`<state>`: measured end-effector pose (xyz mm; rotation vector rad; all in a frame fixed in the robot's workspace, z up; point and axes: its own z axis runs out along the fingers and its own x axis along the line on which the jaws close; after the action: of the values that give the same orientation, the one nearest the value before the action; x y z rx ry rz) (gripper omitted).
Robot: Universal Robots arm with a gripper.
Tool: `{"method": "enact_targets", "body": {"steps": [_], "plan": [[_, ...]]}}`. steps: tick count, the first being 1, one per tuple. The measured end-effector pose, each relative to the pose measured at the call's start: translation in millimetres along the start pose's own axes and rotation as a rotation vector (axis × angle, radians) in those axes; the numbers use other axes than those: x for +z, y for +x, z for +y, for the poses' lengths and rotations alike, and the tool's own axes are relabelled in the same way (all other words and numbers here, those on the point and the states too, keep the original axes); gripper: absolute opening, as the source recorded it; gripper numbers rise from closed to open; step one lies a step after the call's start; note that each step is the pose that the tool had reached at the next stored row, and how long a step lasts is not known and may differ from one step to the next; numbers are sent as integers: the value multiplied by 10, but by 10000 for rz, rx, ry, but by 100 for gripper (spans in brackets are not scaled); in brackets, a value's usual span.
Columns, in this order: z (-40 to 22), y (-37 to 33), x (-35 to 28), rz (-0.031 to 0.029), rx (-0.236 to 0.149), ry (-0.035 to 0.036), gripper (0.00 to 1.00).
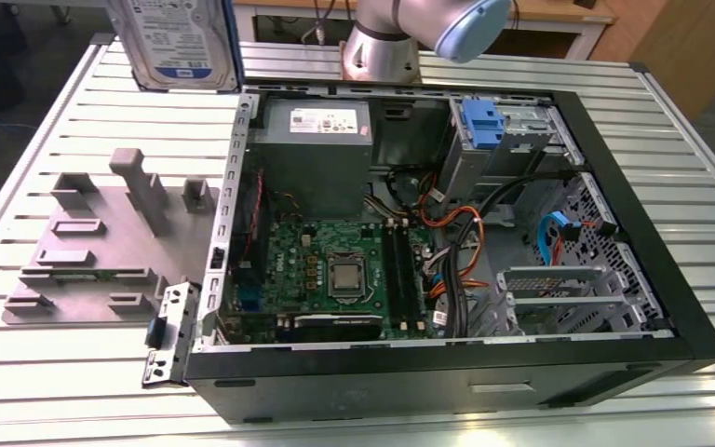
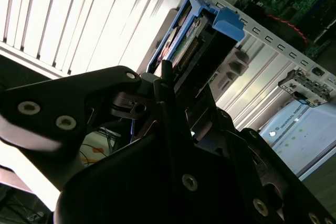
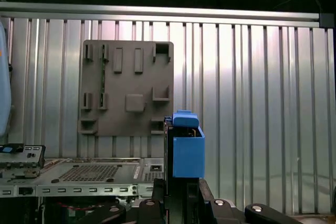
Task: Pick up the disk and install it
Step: 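Pick up the disk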
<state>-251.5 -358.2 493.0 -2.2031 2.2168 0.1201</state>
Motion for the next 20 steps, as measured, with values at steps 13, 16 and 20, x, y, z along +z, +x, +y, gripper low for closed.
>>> {"method": "enact_targets", "body": {"steps": [13,16,20], "plan": [[-442,-3,-20,0,-1,0,35],[-552,-4,-24,0,1,0,35],[-703,-6,-31,0,1,1,35]]}}
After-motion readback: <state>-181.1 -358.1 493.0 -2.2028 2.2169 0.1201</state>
